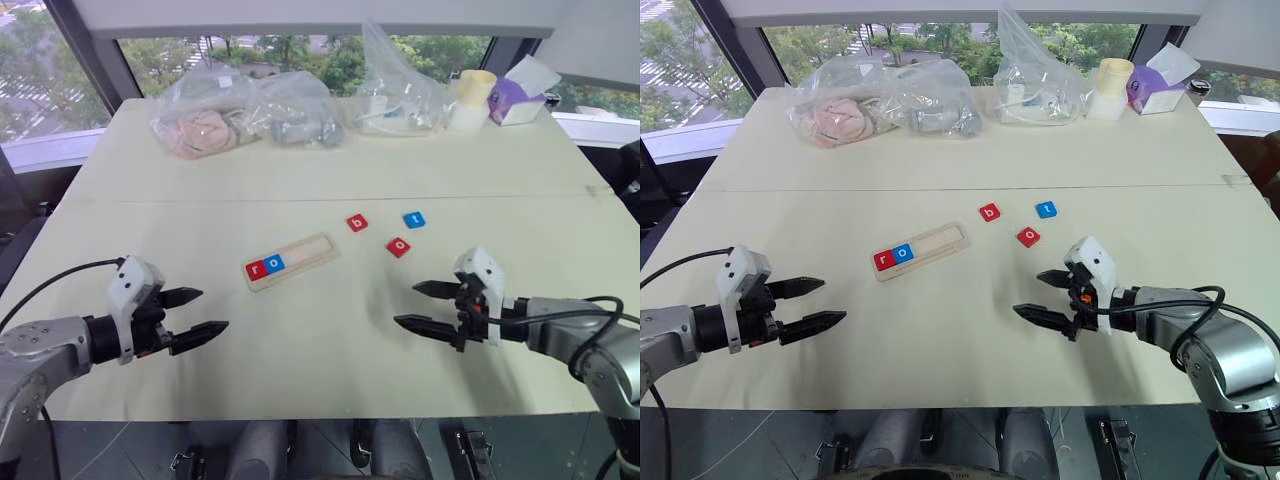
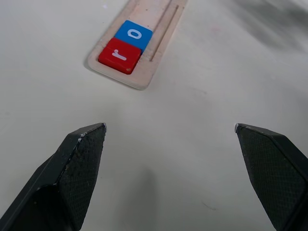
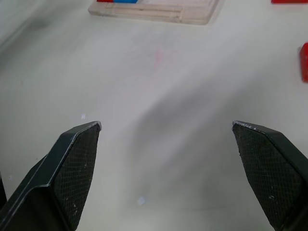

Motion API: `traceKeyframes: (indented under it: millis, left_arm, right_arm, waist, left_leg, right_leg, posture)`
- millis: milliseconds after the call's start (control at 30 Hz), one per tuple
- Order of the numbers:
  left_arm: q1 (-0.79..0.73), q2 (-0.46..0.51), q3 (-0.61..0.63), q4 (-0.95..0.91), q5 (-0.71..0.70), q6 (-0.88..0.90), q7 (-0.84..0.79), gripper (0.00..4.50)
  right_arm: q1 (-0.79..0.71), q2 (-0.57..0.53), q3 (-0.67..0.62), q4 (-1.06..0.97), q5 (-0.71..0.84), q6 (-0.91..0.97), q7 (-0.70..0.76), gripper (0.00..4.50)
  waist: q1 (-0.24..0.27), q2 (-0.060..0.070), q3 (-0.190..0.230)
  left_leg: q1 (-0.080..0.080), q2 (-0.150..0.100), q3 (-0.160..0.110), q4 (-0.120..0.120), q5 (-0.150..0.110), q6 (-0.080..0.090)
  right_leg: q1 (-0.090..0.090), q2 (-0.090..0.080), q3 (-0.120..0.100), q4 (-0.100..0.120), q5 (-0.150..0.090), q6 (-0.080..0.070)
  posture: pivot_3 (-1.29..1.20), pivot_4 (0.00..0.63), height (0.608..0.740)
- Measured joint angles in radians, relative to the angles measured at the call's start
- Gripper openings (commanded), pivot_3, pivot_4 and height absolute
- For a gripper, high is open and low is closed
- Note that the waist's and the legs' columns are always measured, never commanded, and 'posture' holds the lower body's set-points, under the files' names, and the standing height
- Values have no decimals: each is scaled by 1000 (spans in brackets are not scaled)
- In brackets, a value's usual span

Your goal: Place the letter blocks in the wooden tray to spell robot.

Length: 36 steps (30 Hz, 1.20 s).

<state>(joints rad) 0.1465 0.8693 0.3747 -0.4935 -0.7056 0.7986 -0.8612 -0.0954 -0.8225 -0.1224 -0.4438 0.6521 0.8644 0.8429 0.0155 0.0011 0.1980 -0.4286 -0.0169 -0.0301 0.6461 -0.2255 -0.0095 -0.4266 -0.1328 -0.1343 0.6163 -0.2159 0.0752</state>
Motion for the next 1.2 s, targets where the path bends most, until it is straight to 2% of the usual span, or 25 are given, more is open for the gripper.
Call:
traceKeyframes:
  millis: [300,667,800,1000,1200]
  left_arm:
    - [-41,-14,-9,1,18,-2,37,4500]
    - [-134,28,-56,55,87,-48,24,4500]
    - [-167,38,-178,119,164,-142,-39,4500]
    - [-352,-12,-350,300,298,-288,-84,4500]
    - [-471,-93,-446,514,412,-442,-122,4500]
  right_arm:
    - [-3,1,39,12,-30,-27,0,4452]
    - [-34,-14,71,46,-57,-17,21,4452]
    - [-93,-45,84,15,-37,34,36,4452]
    - [-119,52,139,-86,2,87,-33,4452]
    - [-104,98,146,-151,59,134,-86,4452]
  waist:
    - [-1,0,0]
    - [0,0,0]
    - [-1,0,0]
    - [16,0,0]
    - [24,-1,0]
  left_leg:
    - [0,0,0,0,0,0]
    - [0,0,0,0,0,1]
    - [0,0,1,0,0,1]
    - [0,1,1,1,0,1]
    - [-1,1,3,1,0,1]
  right_leg:
    - [0,0,0,0,0,0]
    - [0,0,0,0,0,0]
    - [0,1,0,0,0,0]
    - [0,3,1,0,1,1]
    - [0,3,1,0,3,4]
  posture:
    - [0,150,740]
    - [0,150,740]
    - [0,150,740]
    - [0,150,740]
    - [0,150,740]
